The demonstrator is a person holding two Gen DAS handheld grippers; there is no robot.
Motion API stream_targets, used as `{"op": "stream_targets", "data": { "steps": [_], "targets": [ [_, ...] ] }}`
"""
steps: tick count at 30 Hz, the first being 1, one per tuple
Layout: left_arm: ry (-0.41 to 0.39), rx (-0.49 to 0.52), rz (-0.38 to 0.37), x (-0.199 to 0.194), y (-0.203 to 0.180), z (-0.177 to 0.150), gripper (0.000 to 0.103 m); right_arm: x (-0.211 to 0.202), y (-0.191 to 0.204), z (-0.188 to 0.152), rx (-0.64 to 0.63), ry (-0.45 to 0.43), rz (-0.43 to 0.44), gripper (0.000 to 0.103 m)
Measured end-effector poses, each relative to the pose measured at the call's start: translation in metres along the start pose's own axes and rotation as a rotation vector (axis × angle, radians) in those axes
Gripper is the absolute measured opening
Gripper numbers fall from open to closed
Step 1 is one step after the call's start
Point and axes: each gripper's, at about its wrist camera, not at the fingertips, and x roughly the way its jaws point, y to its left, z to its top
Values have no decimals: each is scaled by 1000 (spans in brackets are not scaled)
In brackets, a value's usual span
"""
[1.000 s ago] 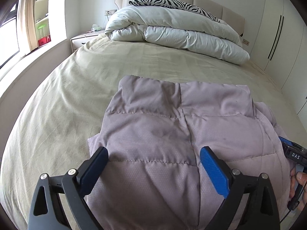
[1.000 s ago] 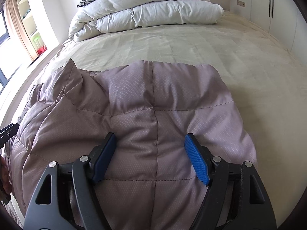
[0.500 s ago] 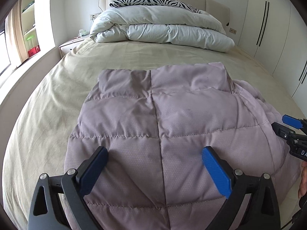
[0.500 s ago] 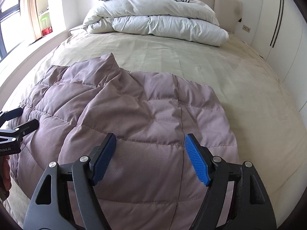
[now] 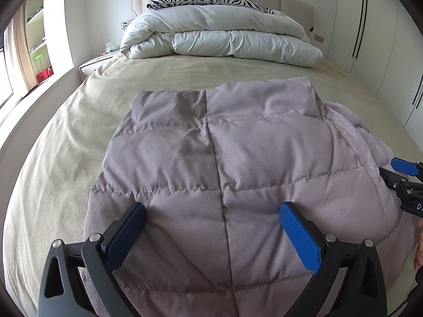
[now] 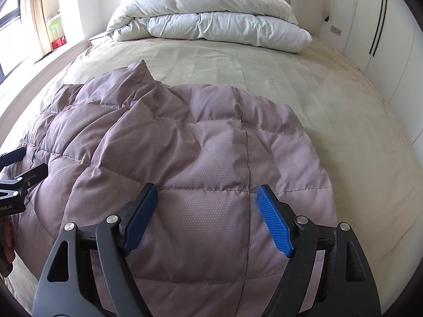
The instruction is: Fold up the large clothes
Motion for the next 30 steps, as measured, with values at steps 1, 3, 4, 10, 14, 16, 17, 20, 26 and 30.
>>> {"op": "stream_targets", "data": {
  "steps": [1,3,4,10,14,16,17,20,26,30],
  "targets": [
    [-1,0,2,0,0,0,103,1,-1,0,2,0,1,79],
    [-4,3,7,-2,0,0,103,2,-5,0,19,0,18,79],
    [-6,6,15,-4,-1,0,103,1,-8,0,36,-3,32,80],
    [-60,-98,-55,-38,20,-3,99,-24,-38,-3,146,-60,179,80],
    [-79,-178,-58,-59,53,-4,99,-42,-70,-6,216,-74,247,80],
    [-79,-173,-20,-65,65,-4,99,-45,-87,-10,251,-69,261,80],
    [-80,-169,1,-67,69,-5,99,-48,-95,-14,267,-64,262,80],
    [-73,-179,33,-72,84,-9,99,-50,-120,-24,308,-44,285,80],
    [-58,-175,44,-74,94,-14,99,-49,-148,-45,353,-30,265,80],
    [-51,-169,31,-72,93,-15,99,-41,-154,-52,363,3,298,80]
  ]
}}
